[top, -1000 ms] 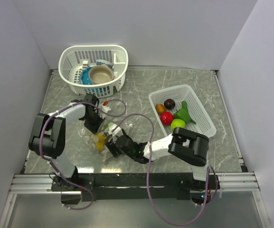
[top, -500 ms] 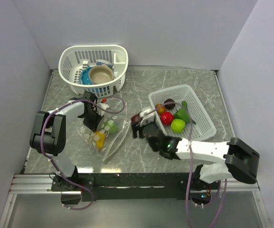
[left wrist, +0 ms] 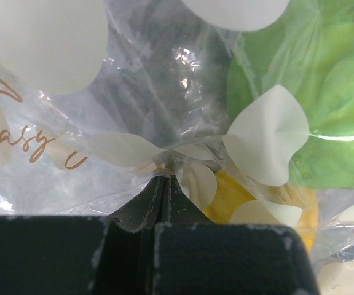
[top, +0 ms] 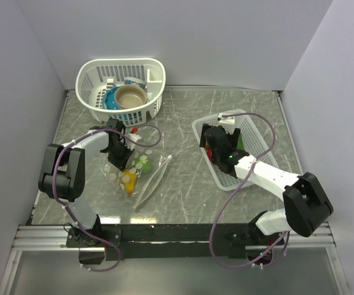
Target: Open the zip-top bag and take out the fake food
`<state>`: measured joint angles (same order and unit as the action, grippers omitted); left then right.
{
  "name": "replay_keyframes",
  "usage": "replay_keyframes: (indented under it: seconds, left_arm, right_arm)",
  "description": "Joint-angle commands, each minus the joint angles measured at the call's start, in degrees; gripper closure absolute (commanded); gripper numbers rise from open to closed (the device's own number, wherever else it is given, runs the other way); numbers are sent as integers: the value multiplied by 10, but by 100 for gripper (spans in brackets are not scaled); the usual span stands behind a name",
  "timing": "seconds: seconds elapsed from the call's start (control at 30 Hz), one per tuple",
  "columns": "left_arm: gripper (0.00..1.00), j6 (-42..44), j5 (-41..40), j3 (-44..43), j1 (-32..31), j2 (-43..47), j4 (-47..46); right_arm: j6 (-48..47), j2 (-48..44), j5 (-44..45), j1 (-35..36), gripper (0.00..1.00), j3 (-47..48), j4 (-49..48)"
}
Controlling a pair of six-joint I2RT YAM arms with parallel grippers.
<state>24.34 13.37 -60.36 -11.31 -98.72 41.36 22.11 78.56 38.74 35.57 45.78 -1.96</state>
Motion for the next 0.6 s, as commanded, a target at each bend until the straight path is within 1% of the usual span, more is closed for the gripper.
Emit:
replay_keyframes:
  seconds: [0.0, 0.03, 0.07, 0.1, 0.17, 0.2, 0.23, 0.27, 0.3, 0.33, 0.37, 0.4, 0.43, 0.47, 0.5, 0.57]
  left_arm:
    - [99, 5, 24, 2, 1, 18, 1]
    - [99, 6, 22, 0, 1, 18, 1]
    - [99, 6, 20, -2, 1, 17, 2]
    - [99, 6, 19, -2, 1, 18, 2]
    - [99, 8, 16, -2, 1, 18, 0]
    - [99, 8, 15, -1, 1, 18, 2]
    - [99, 8, 12, 0, 1, 19, 0]
    - [99, 8, 12, 2, 1, 19, -1]
    - [99, 8, 11, 2, 1, 19, -1]
    - [99, 8, 10, 2, 1, 16, -1]
    - [99, 7, 10, 2, 1, 16, -1]
    - [99, 5, 10, 2, 1, 14, 0]
    - [99, 5, 10, 0, 1, 13, 1]
    - [99, 4, 9, -1, 1, 14, 2]
    - [99, 4, 8, -2, 1, 14, 4]
    - [99, 4, 9, -6, 1, 17, 6]
  right_arm:
    - [-56, -28, -15, 67, 0, 9, -16]
    - [-78, -29, -14, 84, 0, 9, -16]
    - [-88, -34, -10, 126, 0, 5, -22]
    - [-96, -40, -13, 145, 0, -13, -34]
    - [-119, -65, -29, 185, 0, -40, -86]
    - [-123, -73, -36, 227, 0, -70, -106]
    - [-131, -80, -54, 248, 3, -84, -146]
    - [-127, -82, -69, 265, 9, -96, -162]
    - [-122, -77, -88, 287, 25, -106, -175]
    - [-113, -67, -103, 296, 33, -105, -192]
    - [-105, -33, -107, 304, 42, -102, -195]
    - [-101, -12, -115, 310, 59, -85, -197]
    - [-95, 8, -118, 318, 68, -73, -192]
    - [-95, 46, -125, 323, 88, -51, -194]
    - [-101, 64, -131, 327, 99, -41, -197]
    - [-104, 107, -145, 337, 100, -17, -215]
